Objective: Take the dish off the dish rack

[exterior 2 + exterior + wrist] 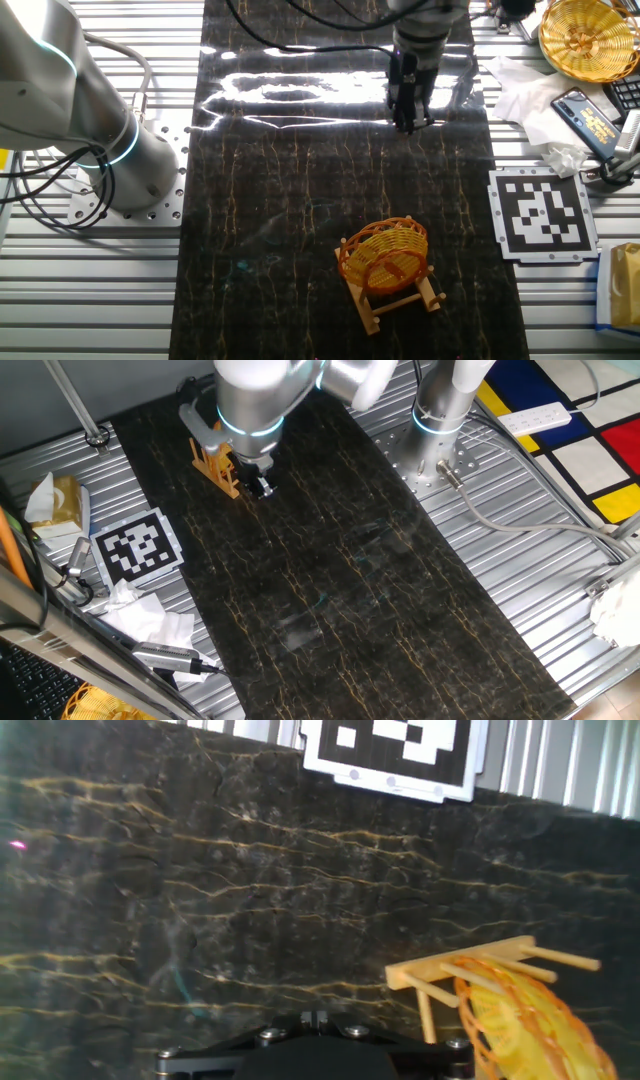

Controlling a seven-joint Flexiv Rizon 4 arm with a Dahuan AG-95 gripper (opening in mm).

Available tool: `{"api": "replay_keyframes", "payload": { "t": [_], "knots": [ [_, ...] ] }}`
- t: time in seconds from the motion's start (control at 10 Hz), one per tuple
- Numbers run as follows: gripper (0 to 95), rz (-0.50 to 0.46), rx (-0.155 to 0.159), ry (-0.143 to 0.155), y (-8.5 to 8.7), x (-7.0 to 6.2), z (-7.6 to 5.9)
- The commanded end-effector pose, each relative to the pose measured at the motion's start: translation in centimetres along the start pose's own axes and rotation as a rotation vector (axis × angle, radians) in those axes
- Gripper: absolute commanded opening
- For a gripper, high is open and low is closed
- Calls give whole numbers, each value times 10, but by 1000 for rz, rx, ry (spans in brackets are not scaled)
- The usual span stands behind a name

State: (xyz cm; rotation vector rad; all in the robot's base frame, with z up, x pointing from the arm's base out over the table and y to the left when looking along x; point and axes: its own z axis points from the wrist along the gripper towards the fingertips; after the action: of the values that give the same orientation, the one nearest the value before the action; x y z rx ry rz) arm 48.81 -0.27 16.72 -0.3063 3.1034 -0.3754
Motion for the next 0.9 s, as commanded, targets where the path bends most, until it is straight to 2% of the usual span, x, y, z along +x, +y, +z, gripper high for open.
{"api": "replay_keyframes", "payload": {
  "t": [0.1,0.3,0.5,0.8,0.9],
  "knots": [
    [0,-17,31,16,-4,8,0],
    [0,-69,95,36,-9,19,0],
    [0,-128,121,45,-21,32,-2],
    [0,-196,181,26,-38,46,5],
    [0,-245,232,13,-45,51,7]
  ]
}}
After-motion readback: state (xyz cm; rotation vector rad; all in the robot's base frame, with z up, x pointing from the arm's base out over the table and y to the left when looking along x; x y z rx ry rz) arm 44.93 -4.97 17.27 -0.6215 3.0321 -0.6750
